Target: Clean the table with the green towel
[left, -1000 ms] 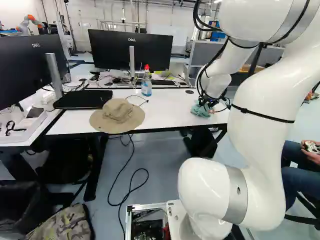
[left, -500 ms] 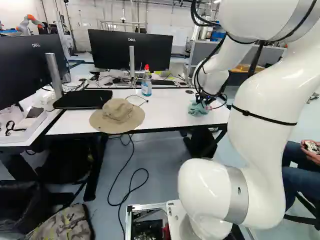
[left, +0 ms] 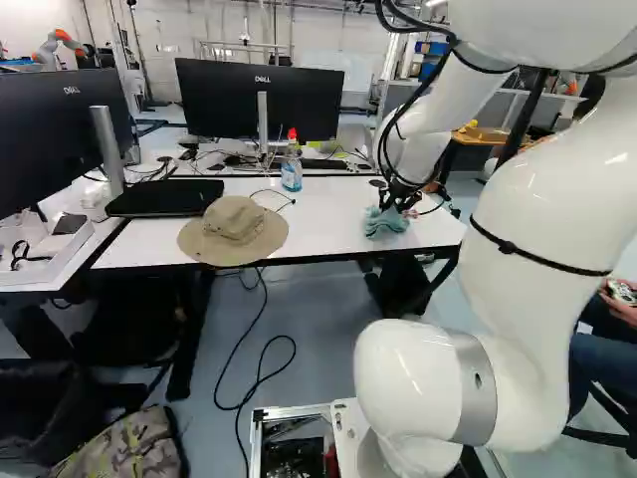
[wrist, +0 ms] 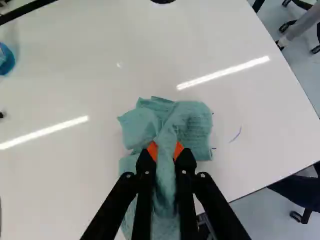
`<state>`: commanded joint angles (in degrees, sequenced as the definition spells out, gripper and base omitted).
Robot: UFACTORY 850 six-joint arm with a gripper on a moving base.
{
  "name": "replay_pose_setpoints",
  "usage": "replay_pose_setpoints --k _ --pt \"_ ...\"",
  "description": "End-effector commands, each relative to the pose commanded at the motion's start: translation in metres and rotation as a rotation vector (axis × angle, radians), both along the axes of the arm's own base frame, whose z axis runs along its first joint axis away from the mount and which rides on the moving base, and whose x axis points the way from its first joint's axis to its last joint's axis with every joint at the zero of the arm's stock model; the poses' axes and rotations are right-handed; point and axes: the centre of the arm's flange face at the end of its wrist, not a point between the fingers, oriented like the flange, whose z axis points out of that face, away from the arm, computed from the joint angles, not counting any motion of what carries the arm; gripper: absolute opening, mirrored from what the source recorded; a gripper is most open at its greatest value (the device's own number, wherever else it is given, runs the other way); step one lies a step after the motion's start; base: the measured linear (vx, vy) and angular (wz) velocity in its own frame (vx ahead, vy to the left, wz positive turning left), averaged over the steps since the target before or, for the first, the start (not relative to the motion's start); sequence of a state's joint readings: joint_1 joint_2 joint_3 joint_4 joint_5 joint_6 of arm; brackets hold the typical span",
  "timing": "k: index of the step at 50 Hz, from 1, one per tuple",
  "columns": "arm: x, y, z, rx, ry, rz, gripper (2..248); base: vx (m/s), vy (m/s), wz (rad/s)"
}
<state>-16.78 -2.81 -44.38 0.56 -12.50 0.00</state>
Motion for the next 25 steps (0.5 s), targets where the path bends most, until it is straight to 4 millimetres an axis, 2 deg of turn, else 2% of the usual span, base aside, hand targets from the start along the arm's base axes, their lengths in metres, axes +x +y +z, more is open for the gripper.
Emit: replay_pose_setpoints --k 13,25 --pt "-0.033 0.019 0.012 0.016 0.053 0.022 53 0.000 0.000 0.000" --pt "-0.035 0.020 0.014 0.018 0.060 0.023 53 0.000 0.000 0.000"
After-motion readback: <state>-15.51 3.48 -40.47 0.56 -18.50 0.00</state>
